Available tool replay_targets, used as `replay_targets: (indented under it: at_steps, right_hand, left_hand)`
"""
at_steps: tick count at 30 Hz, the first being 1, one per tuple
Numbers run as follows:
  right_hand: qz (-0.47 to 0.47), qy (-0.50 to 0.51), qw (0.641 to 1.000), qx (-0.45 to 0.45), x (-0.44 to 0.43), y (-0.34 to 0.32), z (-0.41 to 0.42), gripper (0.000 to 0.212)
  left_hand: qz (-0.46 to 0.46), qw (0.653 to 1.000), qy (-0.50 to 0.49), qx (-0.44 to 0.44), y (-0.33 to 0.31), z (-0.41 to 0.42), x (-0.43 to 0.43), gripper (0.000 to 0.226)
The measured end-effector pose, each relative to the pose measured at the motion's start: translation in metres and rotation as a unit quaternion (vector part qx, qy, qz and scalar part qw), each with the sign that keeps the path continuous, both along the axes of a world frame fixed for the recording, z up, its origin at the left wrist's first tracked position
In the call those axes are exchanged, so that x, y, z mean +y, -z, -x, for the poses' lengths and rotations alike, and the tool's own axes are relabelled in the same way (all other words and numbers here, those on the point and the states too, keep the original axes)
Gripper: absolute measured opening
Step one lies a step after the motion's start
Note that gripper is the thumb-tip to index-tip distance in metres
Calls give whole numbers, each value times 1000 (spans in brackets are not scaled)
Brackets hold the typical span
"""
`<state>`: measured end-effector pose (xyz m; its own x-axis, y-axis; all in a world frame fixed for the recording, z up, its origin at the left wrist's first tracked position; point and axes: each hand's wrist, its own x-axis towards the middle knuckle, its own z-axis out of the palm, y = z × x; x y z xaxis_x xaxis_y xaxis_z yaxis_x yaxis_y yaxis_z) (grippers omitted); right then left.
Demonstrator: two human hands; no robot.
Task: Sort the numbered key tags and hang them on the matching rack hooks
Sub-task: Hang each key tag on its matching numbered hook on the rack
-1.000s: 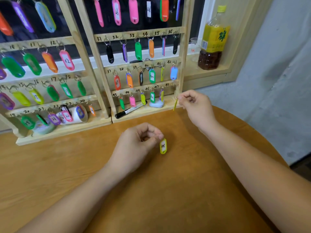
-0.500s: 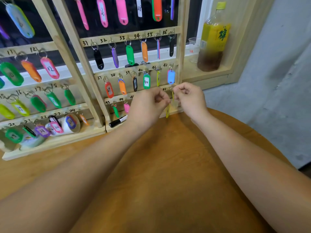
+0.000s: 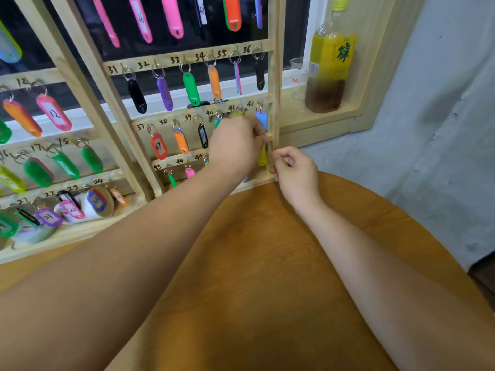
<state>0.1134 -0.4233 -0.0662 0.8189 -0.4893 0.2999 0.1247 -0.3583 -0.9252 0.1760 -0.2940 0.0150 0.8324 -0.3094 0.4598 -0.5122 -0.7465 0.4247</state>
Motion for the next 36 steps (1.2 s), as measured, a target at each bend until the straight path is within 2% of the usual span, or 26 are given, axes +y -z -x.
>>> replay_targets:
  at_steps: [7, 11, 14, 16, 22, 30, 33, 36]
  right_hand:
    - [38, 28, 999, -20, 6, 3, 10, 12]
    - [136, 10, 990, -39, 15, 1, 20, 8]
    - [206, -20, 977, -49, 27, 4, 19, 9]
    - [266, -42, 961, -64, 37, 10, 17, 2]
    - [373, -35, 926, -42, 56, 21, 10, 27]
    - [417, -39, 906, 62, 62, 30, -5, 46]
    - [406, -21, 910, 81, 64, 31, -11, 48]
    - [406, -13, 908, 97, 66, 30, -13, 49]
  left_hand:
    - [27, 1000, -6, 5, -2, 11, 8, 5]
    - [35, 999, 8, -26, 5, 47, 32, 7]
    - [18, 1000, 16, -4, 31, 72, 64, 6]
    - [-7, 1000, 3, 8, 53, 80, 88, 7]
    - [-50, 997, -42, -32, 82, 72, 145, 25]
    - [-156, 979, -104, -77, 86, 55, 155, 21]
    - [-156, 980, -105, -61, 87, 53, 154, 29]
    - [-134, 985, -92, -56, 89, 55, 159, 22]
